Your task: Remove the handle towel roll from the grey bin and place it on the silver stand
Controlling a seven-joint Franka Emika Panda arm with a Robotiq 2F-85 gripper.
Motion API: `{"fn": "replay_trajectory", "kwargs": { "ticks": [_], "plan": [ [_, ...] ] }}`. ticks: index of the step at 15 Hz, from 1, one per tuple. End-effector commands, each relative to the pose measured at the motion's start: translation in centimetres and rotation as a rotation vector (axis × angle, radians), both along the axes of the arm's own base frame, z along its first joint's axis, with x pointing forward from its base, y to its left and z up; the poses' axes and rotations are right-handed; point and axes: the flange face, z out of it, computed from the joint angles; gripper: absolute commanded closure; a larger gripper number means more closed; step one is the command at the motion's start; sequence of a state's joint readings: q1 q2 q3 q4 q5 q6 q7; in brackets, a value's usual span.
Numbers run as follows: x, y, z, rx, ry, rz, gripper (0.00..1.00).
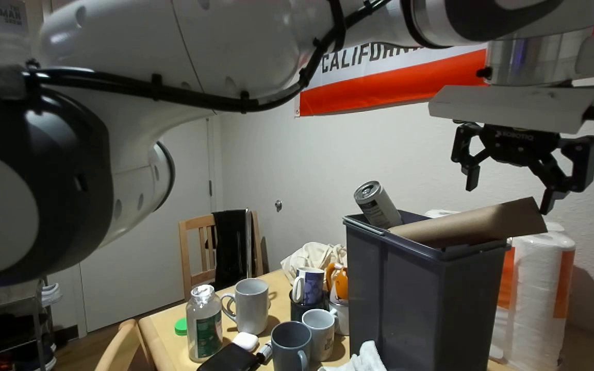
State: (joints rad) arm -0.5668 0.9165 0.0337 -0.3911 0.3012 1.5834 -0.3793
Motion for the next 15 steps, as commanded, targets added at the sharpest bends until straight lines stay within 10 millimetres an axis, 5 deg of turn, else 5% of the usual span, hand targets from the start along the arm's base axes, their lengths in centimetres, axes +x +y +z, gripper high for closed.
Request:
{"fn": "replay_trajectory", "kwargs": {
  "ticks": [1, 8, 15],
  "plan": [
    [0.1, -0.1, 0.0, 0.014, -0.008, -0.018, 0.00],
    [0.7, -0.7, 0.6, -0.029, -0.083, -0.041, 0.00],
    [1.3, -1.0, -1.3, -0.004, -0.076, -0.039, 0.00]
  ]
}}
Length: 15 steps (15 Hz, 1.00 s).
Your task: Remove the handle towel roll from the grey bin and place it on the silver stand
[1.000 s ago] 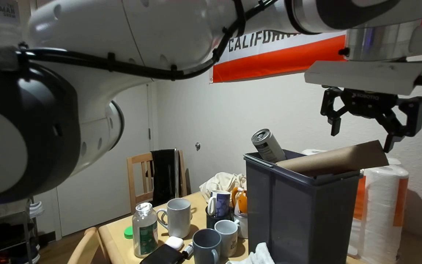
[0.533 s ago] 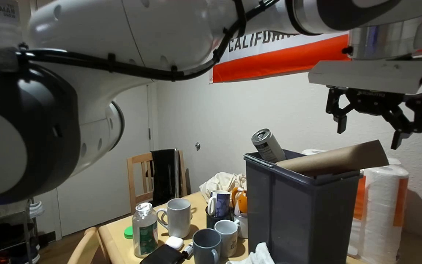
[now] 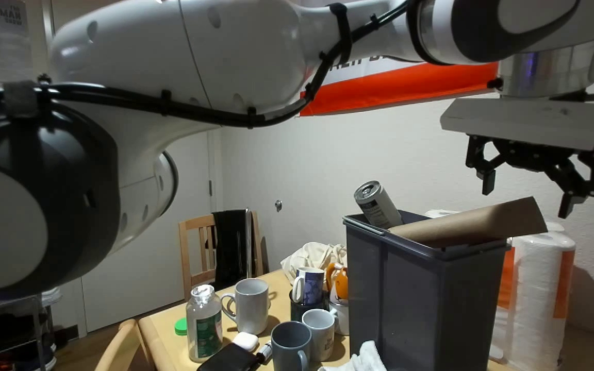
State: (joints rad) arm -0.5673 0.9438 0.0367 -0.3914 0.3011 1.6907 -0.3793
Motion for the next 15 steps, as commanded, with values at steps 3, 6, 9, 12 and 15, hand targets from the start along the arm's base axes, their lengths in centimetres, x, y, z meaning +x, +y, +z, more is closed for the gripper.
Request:
{"fn": "replay_trajectory", "kwargs": {
  "ticks": [3, 6, 9, 12, 15],
  "plan": [
    [0.1, 0.2, -0.7, 0.045, 0.011, 0.006, 0.00],
    [-0.1, 0.4, -0.6, 0.056, 0.027, 0.013, 0.00],
    [-0.4, 0.5, -0.4, 0.061, 0.044, 0.017, 0.26],
    [-0.6, 0.5, -0.5, 0.062, 0.064, 0.017, 0.51],
    [-0.9, 0.4, -0.4, 0.063, 0.078, 0.009, 0.73]
  ]
}}
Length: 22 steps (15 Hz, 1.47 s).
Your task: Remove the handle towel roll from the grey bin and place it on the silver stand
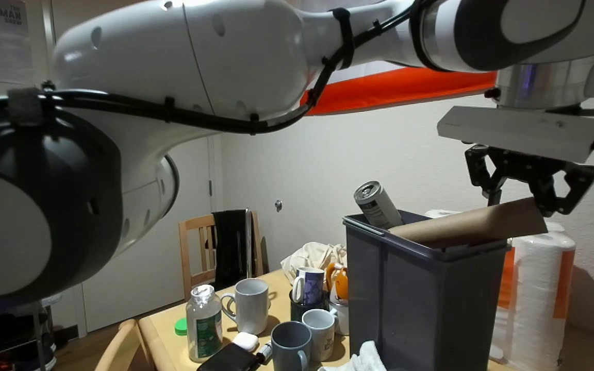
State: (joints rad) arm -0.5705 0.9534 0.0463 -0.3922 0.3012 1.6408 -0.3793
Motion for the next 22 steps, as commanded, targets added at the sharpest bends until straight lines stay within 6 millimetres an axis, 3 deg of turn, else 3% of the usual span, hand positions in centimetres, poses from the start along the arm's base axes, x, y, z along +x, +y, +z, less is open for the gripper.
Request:
{"fn": "replay_trajectory", "kwargs": {
  "ticks": [1, 4, 6, 9, 16, 22],
  "plan": [
    [-1.0, 0.1, 1.1, 0.028, 0.036, -0.012, 0.79],
    [-1.6, 0.3, 2.1, 0.023, 0.052, -0.030, 0.97],
    [-2.1, 0.6, 3.2, 0.015, 0.065, -0.045, 0.94],
    [-3.1, 1.3, 5.1, -0.001, 0.097, -0.072, 1.00],
    [-4.5, 3.2, 9.4, -0.095, 0.127, -0.105, 0.99],
    [-4.4, 7.3, 13.5, -0.185, 0.093, -0.075, 0.99]
  ]
}}
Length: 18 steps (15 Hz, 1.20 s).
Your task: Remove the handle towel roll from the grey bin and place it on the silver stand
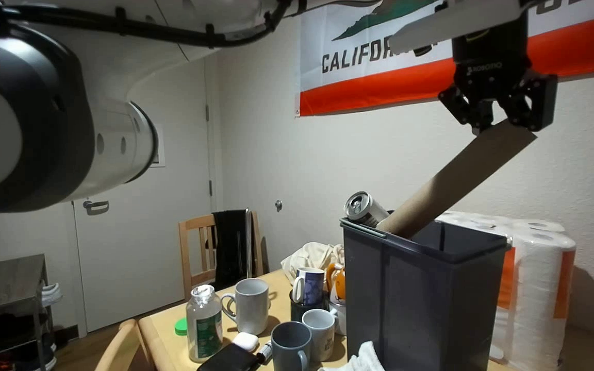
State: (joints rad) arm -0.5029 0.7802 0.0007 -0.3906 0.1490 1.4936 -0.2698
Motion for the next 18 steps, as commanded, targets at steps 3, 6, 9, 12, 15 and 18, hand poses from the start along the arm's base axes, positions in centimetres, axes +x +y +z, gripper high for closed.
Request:
{"fn": "replay_trajectory", "kwargs": {
  "ticks": [3, 6, 9, 12, 15, 18],
  "plan": [
    [-1.2, 4.9, 5.7, -0.111, -0.007, 0.035, 0.99],
    [-1.9, 7.2, 8.5, -0.182, -0.022, 0.047, 0.99],
    [-2.8, 9.0, 11.0, -0.245, -0.037, 0.053, 0.99],
    [-3.7, 10.3, 12.9, -0.298, -0.046, 0.053, 0.99],
    [-4.5, 11.3, 14.4, -0.332, -0.057, 0.047, 0.99],
    [-5.0, 12.9, 16.3, -0.353, -0.106, 0.063, 0.99]
  ]
}}
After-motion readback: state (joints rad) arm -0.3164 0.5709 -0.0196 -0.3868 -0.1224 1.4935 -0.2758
